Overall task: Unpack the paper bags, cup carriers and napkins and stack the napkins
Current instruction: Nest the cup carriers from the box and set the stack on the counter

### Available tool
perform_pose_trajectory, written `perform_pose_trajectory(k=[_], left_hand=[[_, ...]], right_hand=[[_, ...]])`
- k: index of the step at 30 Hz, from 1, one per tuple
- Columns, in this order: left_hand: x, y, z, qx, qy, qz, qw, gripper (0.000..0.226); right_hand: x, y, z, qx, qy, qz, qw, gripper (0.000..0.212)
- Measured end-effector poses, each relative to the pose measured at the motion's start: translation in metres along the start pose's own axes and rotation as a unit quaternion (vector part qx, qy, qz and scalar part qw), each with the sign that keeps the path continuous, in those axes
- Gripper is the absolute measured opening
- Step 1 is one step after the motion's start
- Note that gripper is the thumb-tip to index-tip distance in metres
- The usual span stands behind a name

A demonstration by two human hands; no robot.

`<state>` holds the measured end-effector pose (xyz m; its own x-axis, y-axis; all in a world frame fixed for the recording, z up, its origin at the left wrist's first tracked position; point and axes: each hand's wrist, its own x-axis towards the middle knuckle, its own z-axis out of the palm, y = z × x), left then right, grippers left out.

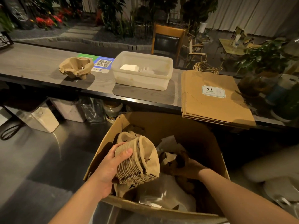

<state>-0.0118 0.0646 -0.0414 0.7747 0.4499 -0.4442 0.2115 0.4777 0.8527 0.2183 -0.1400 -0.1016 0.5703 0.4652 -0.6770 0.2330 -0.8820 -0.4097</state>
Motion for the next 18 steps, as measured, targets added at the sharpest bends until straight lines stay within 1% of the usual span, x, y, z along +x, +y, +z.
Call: perform_pose_trajectory(k=[2,3,6,7,9,11,12,15,18], left_hand=[[0.001,0.0,0.0,0.002,0.0,0.0,1.0,0.088],[0.0,0.0,0.0,0.005,-0.001,0.001,1.0,0.091],[0.0,0.001,0.002,0.006,-0.001,0.001,1.0,0.098],[0.0,0.0,0.002,0.006,-0.001,0.0,1.0,0.099],[0.001,0.0,0.002,0.005,-0.004,0.001,1.0,0.098],[0.001,0.0,0.002,0.005,-0.005,0.001,1.0,0.097],[0.0,0.001,0.003,0.005,-0.005,0.002,1.0,0.097],[-0.001,0.001,0.003,0.002,-0.007,0.001,1.0,0.099],[-0.001,0.001,0.002,-0.002,-0.005,0.004,1.0,0.09]], right_hand=[[0.004,0.007,0.004,-0.015,-0.024,-0.006,1.0,0.106],[0.009,0.013,0.007,-0.01,-0.02,-0.008,1.0,0.114],[0.059,0.057,0.026,0.035,-0.015,-0.001,0.999,0.127],[0.077,0.07,0.033,0.045,-0.016,-0.004,0.999,0.129],[0.079,0.07,0.036,0.043,-0.002,-0.012,0.999,0.127],[0.056,0.05,0.028,0.033,-0.007,-0.033,0.999,0.138],[0.038,0.034,0.022,0.021,-0.014,-0.038,0.999,0.139],[0.018,0.013,0.015,0.001,-0.024,-0.046,0.999,0.138],[0.021,0.011,0.017,-0.029,0.004,-0.057,0.998,0.13]])
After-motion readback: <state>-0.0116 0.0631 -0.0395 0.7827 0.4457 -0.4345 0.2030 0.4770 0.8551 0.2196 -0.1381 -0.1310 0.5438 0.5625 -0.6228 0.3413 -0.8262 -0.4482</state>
